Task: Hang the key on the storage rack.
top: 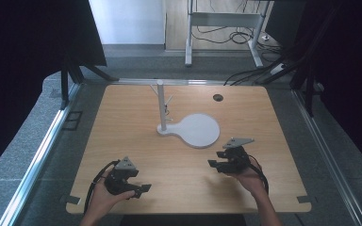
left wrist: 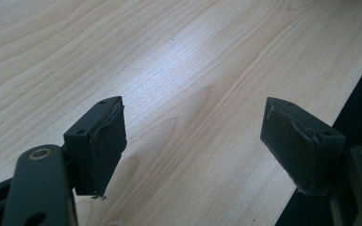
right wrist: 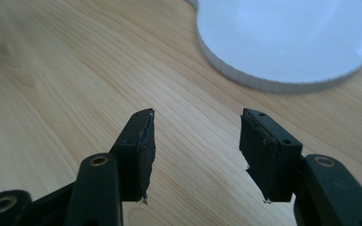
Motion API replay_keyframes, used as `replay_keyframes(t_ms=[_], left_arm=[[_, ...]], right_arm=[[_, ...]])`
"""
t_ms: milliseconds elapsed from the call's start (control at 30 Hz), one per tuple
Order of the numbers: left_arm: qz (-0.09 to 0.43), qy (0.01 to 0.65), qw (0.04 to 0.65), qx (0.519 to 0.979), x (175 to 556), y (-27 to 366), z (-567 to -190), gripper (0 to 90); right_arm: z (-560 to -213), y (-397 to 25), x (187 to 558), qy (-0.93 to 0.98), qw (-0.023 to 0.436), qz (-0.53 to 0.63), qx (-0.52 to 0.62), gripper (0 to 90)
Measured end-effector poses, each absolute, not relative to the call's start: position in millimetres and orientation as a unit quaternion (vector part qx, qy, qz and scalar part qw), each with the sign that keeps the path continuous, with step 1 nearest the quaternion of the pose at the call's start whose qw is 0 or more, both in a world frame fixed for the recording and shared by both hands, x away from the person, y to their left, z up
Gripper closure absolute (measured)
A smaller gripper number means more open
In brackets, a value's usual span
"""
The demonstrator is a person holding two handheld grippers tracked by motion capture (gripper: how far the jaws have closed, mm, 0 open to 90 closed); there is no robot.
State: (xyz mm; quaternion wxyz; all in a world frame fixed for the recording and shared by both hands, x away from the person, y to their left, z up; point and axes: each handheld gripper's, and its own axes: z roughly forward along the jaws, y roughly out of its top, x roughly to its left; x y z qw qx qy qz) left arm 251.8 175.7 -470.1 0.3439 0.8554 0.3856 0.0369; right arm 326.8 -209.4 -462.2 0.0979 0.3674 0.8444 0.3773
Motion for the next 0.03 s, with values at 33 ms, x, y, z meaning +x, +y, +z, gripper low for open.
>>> replay_keyframes(t_ms=[33], left_arm=[[0.037, 0.386, 0.344, 0.855, 251.8, 175.7, -470.1, 23.3]], right_arm=[[-462.2, -209.4, 326.8, 0.844, 0.098, 0.377, 0.367, 45.3]])
